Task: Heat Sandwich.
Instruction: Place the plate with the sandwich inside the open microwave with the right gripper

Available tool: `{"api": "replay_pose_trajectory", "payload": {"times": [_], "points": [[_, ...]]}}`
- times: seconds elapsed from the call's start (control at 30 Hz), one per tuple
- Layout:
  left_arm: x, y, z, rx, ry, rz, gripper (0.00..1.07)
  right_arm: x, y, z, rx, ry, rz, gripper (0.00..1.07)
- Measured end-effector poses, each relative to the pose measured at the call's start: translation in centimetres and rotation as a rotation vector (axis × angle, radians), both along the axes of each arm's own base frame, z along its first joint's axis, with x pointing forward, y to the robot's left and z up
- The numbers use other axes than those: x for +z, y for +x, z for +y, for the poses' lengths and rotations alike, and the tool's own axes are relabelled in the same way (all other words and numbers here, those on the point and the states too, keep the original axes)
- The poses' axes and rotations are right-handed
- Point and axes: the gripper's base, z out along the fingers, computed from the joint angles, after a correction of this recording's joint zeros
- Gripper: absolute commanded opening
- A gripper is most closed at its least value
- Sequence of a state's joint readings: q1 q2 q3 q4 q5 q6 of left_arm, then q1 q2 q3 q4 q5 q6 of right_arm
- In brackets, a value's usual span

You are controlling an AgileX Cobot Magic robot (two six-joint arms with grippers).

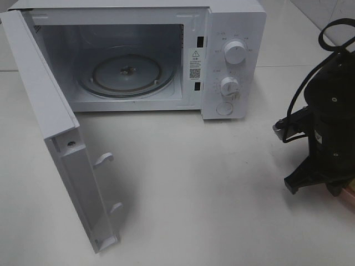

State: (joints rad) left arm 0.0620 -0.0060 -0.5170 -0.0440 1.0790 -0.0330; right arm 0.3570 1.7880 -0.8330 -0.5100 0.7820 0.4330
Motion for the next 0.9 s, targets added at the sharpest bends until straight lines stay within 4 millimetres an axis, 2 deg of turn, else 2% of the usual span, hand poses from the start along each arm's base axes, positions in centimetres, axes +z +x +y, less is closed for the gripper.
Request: {"api": "replay_pose_trajectory", "payload": {"times": [0.23,0.9], "points": [[0.0,0.0,0.0,0.0,0.0,0.0,1.0,2.9,-0.8,0.7,0.029,0.001,-0.06,0.0],[0.0,0.0,0.0,0.0,0.0,0.0,1.0,7.1,-4.0,3.9,0.173,0.027,-0.112,0.0]]}}
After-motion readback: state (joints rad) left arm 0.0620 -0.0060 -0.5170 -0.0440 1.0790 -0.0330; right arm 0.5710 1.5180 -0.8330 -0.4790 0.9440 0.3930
